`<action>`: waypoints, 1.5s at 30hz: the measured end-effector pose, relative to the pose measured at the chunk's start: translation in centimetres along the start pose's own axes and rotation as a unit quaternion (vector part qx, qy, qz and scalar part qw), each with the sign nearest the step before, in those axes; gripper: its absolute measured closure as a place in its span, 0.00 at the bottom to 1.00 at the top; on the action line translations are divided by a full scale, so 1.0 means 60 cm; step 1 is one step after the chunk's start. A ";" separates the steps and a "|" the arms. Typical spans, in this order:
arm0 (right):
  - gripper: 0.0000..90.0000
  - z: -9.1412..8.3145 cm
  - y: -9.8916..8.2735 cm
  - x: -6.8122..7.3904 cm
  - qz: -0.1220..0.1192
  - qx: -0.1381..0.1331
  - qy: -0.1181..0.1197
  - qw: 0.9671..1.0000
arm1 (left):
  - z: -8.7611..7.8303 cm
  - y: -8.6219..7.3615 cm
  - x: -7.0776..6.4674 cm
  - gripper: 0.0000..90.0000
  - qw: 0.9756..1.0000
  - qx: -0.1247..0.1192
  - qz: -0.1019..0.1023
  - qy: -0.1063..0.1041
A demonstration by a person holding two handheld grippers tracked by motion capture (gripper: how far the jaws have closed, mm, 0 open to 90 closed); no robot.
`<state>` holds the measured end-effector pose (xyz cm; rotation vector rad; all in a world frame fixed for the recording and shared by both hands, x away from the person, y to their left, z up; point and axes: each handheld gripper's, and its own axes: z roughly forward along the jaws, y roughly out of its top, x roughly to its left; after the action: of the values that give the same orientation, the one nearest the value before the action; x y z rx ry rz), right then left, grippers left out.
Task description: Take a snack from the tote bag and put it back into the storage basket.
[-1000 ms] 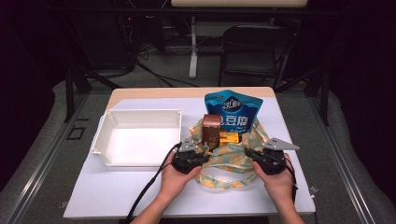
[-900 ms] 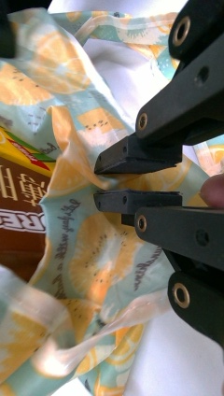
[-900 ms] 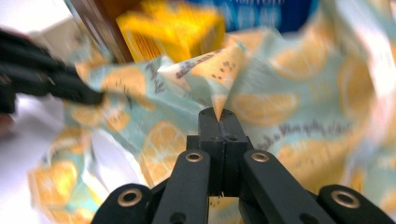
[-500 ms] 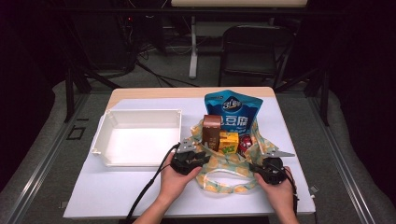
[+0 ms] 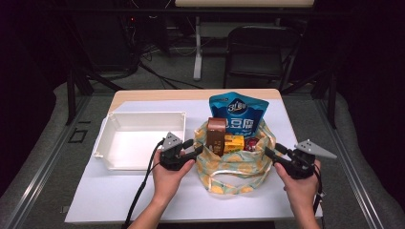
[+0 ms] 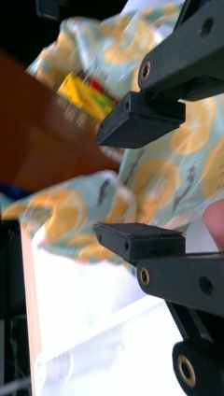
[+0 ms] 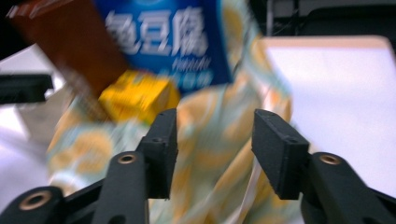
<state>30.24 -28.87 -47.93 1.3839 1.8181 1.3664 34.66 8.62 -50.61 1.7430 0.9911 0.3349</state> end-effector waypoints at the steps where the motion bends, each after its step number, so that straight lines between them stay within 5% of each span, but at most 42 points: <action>1: 0.52 0.011 0.008 -0.003 0.002 -0.002 -0.007 1.000 | 0.004 0.002 0.002 0.53 1.000 0.001 -0.006 0.003; 5: 0.53 0.062 0.027 -0.018 0.021 0.011 -0.017 1.000 | 0.024 0.006 0.003 0.54 1.000 0.013 -0.014 0.018; 10: 0.92 0.106 0.020 -0.030 0.015 0.053 -0.021 0.998 | 0.047 -0.001 -0.005 0.83 0.999 0.039 -0.010 0.026; 12: 1.00 0.112 0.017 -0.036 0.016 0.064 -0.035 0.997 | 0.055 -0.006 -0.010 0.98 0.998 0.053 -0.006 0.035; 17: 1.00 0.132 0.006 -0.066 0.037 0.104 -0.041 0.993 | 0.069 -0.014 -0.030 1.00 0.993 0.080 0.039 0.071; 23: 1.00 0.147 -0.028 -0.086 0.045 0.141 -0.031 0.989 | 0.088 -0.046 -0.029 1.00 0.991 0.113 0.024 0.070; 31: 1.00 0.154 -0.061 -0.094 0.039 0.165 -0.041 0.985 | 0.100 -0.073 -0.036 1.00 0.985 0.130 0.057 0.094; 35: 0.98 0.148 -0.060 -0.088 0.030 0.155 -0.044 0.987 | 0.099 -0.074 -0.030 1.00 0.986 0.136 0.046 0.081; 38: 0.84 0.125 -0.061 -0.084 0.035 0.108 -0.034 0.993 | 0.092 -0.073 -0.028 0.99 0.987 0.135 0.053 0.074; 43: 0.70 0.070 -0.046 -0.065 0.032 0.036 -0.010 0.999 | 0.071 -0.066 -0.030 0.88 0.992 0.108 0.042 0.042; 45: 0.65 0.049 -0.042 -0.056 0.015 0.030 -0.001 0.999 | 0.069 -0.065 -0.029 0.86 0.994 0.102 0.035 0.032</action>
<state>32.83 -30.64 -51.96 1.4485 1.8583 1.3337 34.48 5.01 -55.32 1.9667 1.0407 0.3453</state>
